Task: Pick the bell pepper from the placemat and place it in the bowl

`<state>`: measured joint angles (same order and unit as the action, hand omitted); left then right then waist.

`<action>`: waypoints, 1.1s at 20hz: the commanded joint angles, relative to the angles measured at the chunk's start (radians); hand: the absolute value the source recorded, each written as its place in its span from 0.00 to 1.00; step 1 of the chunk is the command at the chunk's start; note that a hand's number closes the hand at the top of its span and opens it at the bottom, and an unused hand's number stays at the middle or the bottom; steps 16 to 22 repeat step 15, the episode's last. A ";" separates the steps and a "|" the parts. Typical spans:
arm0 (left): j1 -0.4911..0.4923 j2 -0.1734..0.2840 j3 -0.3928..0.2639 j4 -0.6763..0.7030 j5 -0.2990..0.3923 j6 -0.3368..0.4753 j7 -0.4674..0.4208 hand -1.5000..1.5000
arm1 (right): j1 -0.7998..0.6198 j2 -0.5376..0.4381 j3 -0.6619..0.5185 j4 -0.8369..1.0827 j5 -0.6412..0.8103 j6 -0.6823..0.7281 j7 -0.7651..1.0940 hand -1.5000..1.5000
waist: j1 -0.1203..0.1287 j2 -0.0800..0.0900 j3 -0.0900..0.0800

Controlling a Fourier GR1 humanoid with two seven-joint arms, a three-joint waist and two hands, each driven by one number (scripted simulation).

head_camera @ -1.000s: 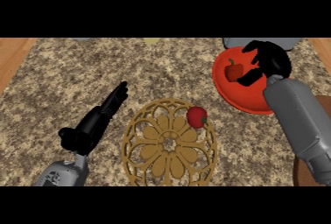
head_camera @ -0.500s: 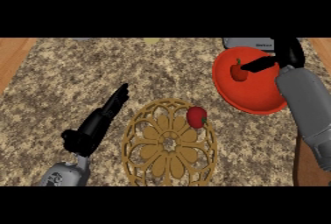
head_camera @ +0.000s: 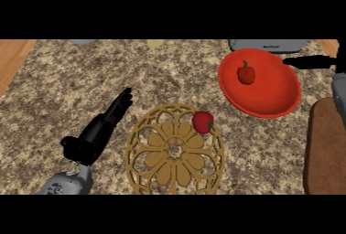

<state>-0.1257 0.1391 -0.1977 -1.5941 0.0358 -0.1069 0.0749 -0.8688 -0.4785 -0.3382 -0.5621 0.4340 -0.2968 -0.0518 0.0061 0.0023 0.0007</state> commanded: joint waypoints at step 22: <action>-0.004 -0.029 -0.004 -0.007 -0.030 -0.016 0.010 0.50 | 0.298 -0.340 -0.283 0.211 -0.282 0.349 -0.440 0.00 | 0.006 0.004 0.001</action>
